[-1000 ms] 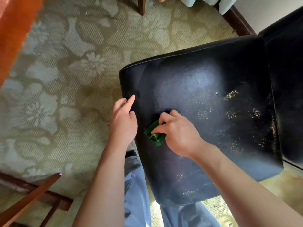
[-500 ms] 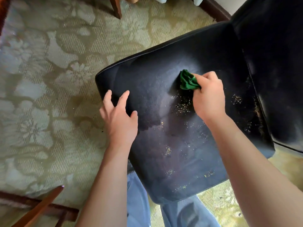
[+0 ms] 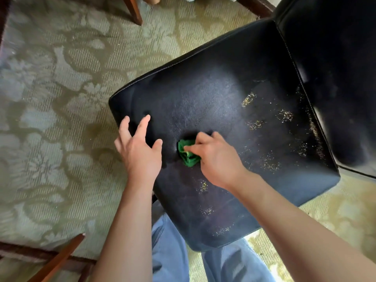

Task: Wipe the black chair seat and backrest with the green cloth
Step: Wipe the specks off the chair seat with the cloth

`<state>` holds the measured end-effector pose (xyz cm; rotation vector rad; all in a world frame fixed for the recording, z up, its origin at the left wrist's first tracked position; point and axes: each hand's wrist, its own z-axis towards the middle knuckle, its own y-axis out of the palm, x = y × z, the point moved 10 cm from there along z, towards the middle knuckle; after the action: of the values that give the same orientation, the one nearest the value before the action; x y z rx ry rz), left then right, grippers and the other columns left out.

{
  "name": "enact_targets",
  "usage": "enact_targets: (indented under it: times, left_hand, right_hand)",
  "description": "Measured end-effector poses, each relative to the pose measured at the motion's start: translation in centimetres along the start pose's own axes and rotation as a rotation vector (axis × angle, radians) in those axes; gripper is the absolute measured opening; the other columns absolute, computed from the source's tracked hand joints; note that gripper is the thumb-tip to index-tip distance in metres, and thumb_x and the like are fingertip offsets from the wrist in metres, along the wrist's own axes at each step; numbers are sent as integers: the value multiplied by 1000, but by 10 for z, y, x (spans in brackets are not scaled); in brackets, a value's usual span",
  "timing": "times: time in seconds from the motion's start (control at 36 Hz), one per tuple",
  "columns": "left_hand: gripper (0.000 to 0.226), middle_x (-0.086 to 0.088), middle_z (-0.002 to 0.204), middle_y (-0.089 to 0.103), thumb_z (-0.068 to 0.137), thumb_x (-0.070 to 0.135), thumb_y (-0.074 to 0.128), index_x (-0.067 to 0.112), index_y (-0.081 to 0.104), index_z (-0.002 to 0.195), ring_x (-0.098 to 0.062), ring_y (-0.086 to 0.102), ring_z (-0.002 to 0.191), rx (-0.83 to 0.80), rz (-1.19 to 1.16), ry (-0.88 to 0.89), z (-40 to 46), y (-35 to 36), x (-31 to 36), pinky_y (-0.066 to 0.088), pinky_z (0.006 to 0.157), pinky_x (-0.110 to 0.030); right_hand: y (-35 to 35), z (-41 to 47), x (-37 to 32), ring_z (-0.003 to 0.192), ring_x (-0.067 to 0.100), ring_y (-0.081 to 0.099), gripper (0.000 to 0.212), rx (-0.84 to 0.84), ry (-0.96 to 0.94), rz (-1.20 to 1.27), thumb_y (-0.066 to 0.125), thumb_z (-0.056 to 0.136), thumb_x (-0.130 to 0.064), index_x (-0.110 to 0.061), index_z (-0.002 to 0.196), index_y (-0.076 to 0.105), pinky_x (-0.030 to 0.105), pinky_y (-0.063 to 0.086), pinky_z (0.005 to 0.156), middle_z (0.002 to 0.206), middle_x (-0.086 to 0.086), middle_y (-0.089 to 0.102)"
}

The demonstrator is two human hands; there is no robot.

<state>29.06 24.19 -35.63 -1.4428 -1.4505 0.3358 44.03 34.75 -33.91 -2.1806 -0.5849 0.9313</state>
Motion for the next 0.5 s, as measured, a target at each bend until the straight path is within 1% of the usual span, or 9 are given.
enact_targets:
  times: [0.06,0.11,0.17,0.22,0.28,0.31,0.39,0.44,0.5]
  left_hand:
    - [63,5,163,19,86,24,75,44,51,141,-33,32,133,3,-11,-9,1,1,-4,35,114,-48]
    - [63,6,162,19,85,25,76,44,51,140,-32,33,133,5,-21,-9,0,1,-8,36,113,-49]
    - [63,5,162,20,85,25,77,44,52,140,-32,33,134,3,-26,-7,-2,1,-9,35,114,-49]
    - [63,5,162,20,85,25,77,42,52,141,-32,33,134,3,-30,1,-4,0,-9,34,115,-47]
    - [63,4,162,20,86,25,76,42,52,141,-32,33,135,3,-35,4,-4,-1,-8,32,116,-45]
    - [63,4,163,20,86,25,76,42,52,141,-32,33,135,2,-35,2,-4,-1,-8,32,116,-43]
    - [63,5,163,19,86,25,75,43,51,142,-32,31,136,-9,-29,1,-4,-1,-7,33,113,-40]
    - [62,7,163,17,87,25,75,44,50,141,-31,30,136,-15,-38,-3,-2,-2,-6,34,108,-35]
    - [62,8,162,17,87,25,75,45,50,140,-29,30,134,-18,-40,3,-1,-3,-4,32,102,-30]
  right_hand:
    - [11,-8,-8,91,22,38,50,-63,-59,-18,46,88,-8,-38,125,61,32,42,57,101,-7,49]
    - [20,-14,-13,91,22,37,48,-112,-106,-35,47,88,-9,-38,123,62,30,35,56,100,-7,48]
    - [25,-19,-14,91,22,38,49,-147,-125,-34,45,88,-8,-38,122,62,30,37,57,100,-7,48]
    - [18,-20,-13,90,21,41,55,-135,-115,17,33,85,-12,-41,122,62,33,43,60,98,-8,49]
    - [-4,-15,-7,86,19,41,69,-4,-82,102,17,75,-19,-43,122,62,38,48,64,95,-9,50]
    - [-18,-11,-1,86,20,41,72,95,-56,120,16,73,-19,-43,122,62,40,50,64,95,-9,51]
    - [-58,1,21,90,26,45,68,368,84,92,29,73,-5,-35,124,63,42,52,62,97,-4,54]
    - [-70,12,29,91,27,43,66,436,156,63,35,75,1,-31,126,63,42,52,62,100,-1,55]
    - [-72,28,32,93,27,41,65,436,199,52,38,78,3,-31,129,60,42,52,63,104,-1,54]
